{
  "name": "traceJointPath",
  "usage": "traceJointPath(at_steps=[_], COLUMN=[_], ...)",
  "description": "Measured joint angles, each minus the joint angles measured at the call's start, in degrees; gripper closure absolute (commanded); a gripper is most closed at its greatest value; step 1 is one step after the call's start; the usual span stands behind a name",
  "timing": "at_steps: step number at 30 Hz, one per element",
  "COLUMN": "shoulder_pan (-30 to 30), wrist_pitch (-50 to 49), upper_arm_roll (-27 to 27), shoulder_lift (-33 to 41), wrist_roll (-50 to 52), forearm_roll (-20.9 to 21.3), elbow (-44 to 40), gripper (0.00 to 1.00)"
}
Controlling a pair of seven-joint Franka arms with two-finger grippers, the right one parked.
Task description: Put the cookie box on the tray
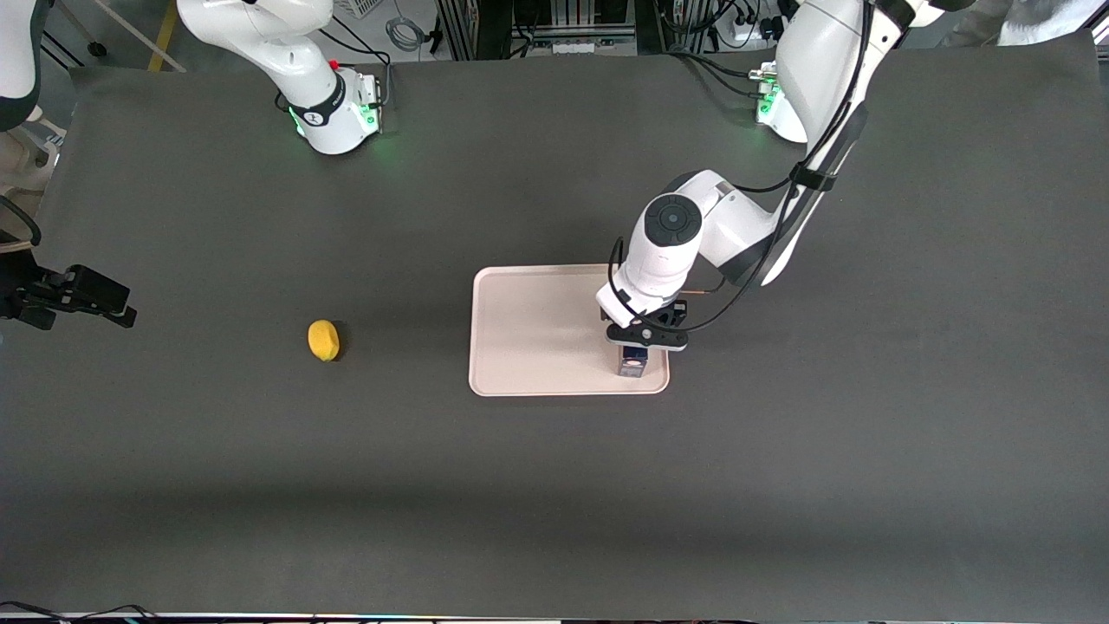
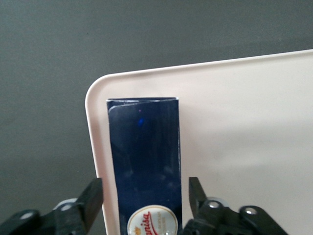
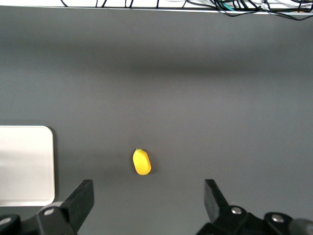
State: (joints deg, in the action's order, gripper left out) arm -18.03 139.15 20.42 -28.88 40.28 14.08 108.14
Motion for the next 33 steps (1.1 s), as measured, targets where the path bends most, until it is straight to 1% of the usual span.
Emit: traceJointPath(at_steps=[12,19,24,33], shoulder_pan=[-0.03,0.08,0.59,3.03], wrist_pitch=[0.00,-0.02,-0.75,-7.05], upper_arm_roll=[-0.06,-0.22,-0.65,-1.06], shoulder_lift=[0.02,0.63,2.65,8.63], wrist_roll=[0.04,0.04,0.04,-1.20], forearm_roll=[0.07,0.17,0.18,-0.34], elbow=[-1.01,-3.09,-4.44,-7.16], gripper=[0.00,0.00,0.00,0.00])
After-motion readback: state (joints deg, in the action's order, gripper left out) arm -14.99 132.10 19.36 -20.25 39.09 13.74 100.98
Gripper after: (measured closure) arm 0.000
